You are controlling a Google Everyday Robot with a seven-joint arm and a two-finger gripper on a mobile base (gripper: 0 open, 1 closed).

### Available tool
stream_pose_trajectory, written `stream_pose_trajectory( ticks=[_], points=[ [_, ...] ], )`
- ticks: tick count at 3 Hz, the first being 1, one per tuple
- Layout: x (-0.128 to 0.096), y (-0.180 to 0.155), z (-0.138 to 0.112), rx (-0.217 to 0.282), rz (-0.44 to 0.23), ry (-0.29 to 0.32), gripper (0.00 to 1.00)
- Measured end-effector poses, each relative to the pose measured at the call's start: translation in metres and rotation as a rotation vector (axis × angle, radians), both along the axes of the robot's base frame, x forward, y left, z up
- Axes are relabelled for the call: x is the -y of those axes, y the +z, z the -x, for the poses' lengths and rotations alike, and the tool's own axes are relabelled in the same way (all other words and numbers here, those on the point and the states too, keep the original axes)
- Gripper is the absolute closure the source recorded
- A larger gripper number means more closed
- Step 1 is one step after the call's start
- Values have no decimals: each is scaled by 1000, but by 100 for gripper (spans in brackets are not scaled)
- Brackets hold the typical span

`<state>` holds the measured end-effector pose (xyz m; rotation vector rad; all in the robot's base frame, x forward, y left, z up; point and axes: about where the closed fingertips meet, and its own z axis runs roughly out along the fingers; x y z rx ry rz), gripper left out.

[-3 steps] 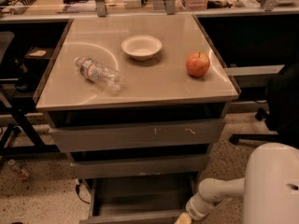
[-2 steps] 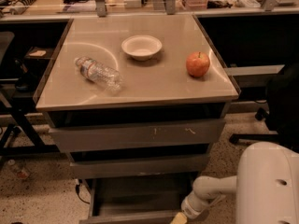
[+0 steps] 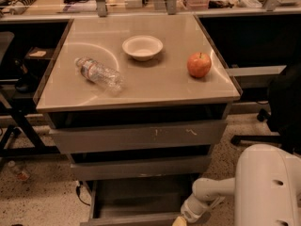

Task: Open bottom drawer

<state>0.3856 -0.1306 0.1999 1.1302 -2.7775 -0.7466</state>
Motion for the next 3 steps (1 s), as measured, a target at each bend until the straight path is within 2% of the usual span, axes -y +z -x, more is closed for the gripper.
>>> stream_pose_trajectory(
  ticks=[1, 3],
  points=[
    [5, 2, 21, -47, -8, -3, 0],
    [10, 7, 27, -55, -7, -13, 0]
  ],
)
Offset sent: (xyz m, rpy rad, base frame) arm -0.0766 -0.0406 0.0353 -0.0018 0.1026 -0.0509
